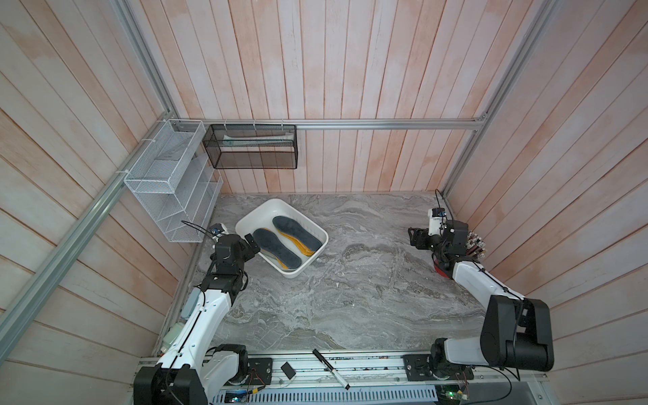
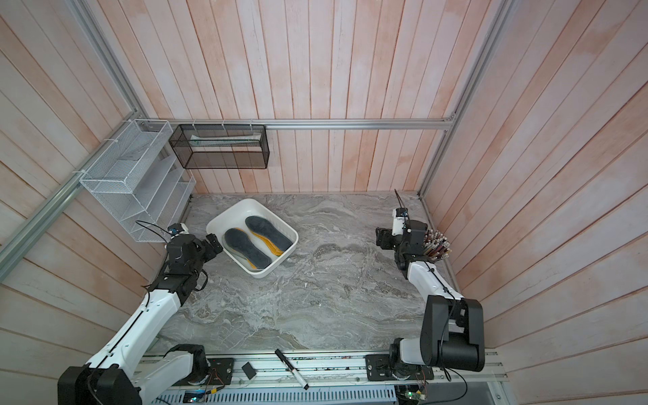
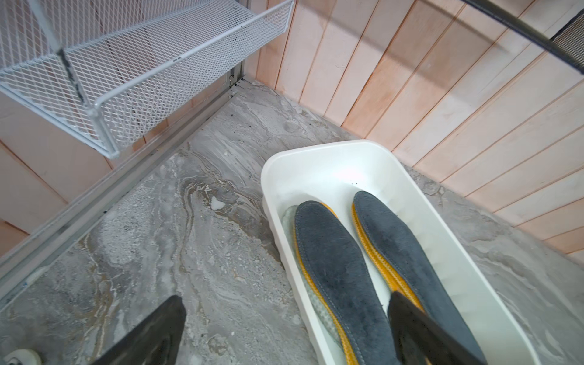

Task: Put the insoles into the storage box
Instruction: Place the insole in the storage box, then reset both arms

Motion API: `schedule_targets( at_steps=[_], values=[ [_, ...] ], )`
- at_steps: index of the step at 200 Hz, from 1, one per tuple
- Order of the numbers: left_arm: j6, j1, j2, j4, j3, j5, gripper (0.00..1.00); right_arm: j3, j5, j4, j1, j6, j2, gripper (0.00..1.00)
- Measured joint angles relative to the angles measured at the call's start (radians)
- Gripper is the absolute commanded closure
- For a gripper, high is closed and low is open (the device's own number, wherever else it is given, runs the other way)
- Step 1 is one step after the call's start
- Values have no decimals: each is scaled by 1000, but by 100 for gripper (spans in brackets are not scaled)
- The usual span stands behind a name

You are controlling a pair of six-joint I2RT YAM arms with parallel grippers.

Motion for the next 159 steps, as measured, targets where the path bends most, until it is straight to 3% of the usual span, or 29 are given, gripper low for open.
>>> schedule_targets(
  at_steps=[41, 87, 125, 159],
  values=[
    [40, 44, -7, 123, -86, -3, 0, -44, 28, 101, -23, -31, 0, 25],
    [69, 106, -6, 259, -168, 27, 0, -244, 37, 349, -43, -40, 59, 25],
    [111, 129, 4, 373, -204, 66, 0, -263, 36, 488, -44, -25, 169, 25],
    [154, 131, 10, 490, -260, 108, 0, -307, 42, 589, -45, -15, 156, 24]
  ],
)
